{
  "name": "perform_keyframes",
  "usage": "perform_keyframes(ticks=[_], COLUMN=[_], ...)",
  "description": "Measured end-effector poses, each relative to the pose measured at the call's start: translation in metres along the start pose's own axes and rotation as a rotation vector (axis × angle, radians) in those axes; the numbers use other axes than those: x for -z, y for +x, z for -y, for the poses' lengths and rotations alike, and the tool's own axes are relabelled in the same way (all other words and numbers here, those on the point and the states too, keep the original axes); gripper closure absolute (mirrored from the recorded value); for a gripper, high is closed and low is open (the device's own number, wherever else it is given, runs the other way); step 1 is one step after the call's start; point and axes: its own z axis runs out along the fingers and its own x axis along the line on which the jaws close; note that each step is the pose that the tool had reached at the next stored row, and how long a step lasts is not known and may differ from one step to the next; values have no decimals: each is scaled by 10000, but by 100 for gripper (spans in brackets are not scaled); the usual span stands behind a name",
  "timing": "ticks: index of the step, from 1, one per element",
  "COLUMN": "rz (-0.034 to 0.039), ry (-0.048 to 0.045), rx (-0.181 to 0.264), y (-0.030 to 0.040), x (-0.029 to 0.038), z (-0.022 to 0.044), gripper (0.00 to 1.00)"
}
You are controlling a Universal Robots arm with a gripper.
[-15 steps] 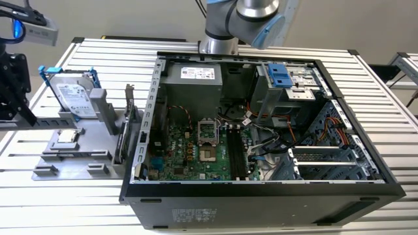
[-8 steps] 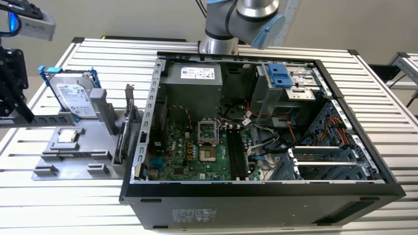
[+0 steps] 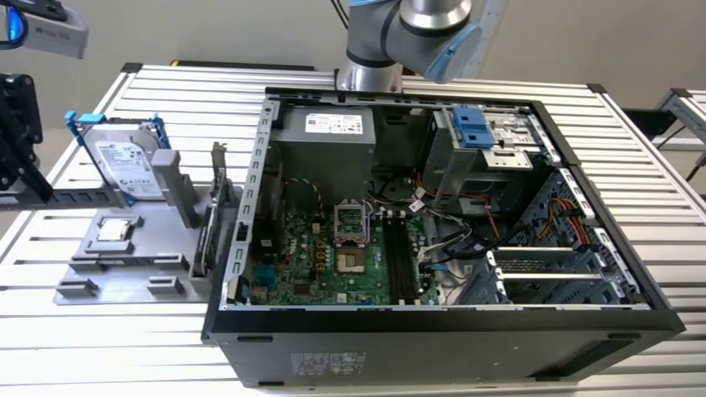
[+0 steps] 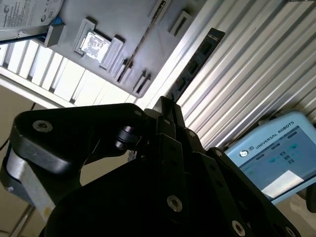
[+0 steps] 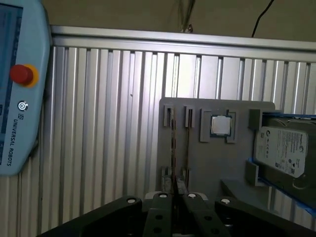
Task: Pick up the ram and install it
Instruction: 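Pick up the ram and move it above insertion slot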
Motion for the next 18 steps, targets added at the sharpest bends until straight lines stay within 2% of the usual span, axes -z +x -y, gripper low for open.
perform_keyframes(ticks=[18], rz=[1], ry=[1], rx=[-15], y=[1], x=[156], z=[-1], gripper=[100])
